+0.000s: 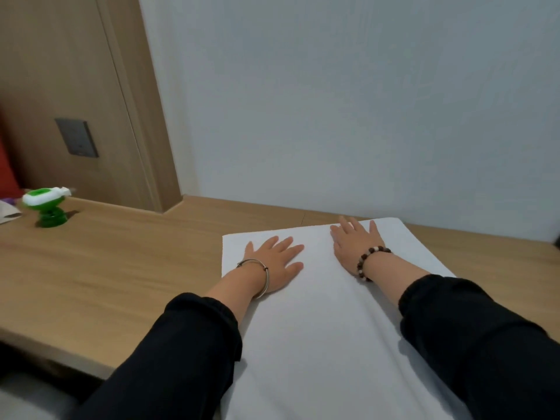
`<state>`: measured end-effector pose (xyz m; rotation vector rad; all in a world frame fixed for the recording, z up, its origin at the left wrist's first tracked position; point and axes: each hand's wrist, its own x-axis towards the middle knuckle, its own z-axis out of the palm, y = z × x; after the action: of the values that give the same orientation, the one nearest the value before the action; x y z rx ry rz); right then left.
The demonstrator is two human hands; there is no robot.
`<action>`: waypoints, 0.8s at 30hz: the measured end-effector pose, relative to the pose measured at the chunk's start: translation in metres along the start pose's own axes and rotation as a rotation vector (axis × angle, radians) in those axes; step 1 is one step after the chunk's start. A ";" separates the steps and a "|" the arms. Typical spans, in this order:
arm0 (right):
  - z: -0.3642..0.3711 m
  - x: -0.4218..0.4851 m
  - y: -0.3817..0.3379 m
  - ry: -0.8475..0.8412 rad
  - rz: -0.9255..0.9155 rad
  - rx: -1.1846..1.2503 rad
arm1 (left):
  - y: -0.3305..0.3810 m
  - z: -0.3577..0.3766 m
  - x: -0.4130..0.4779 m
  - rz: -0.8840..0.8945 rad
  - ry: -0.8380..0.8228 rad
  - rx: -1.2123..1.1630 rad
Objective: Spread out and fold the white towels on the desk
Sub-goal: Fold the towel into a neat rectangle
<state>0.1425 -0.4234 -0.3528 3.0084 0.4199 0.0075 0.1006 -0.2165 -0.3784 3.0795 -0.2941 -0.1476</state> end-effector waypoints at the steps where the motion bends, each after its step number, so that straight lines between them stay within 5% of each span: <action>1: -0.005 -0.006 -0.008 0.023 0.024 -0.031 | 0.001 -0.001 -0.002 -0.028 -0.008 -0.002; 13: -0.007 -0.119 -0.034 -0.226 0.136 0.146 | 0.028 -0.021 -0.073 -0.492 -0.051 0.004; 19: 0.000 -0.142 0.024 -0.193 0.086 -0.035 | 0.056 -0.056 -0.097 -0.232 -0.110 0.437; 24: -0.013 -0.137 0.022 -0.101 -0.017 0.051 | 0.065 -0.047 -0.097 -0.185 0.117 0.241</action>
<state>0.0168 -0.4804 -0.3364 3.0378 0.4423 -0.1578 -0.0018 -0.2603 -0.3198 3.3336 -0.0216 0.0678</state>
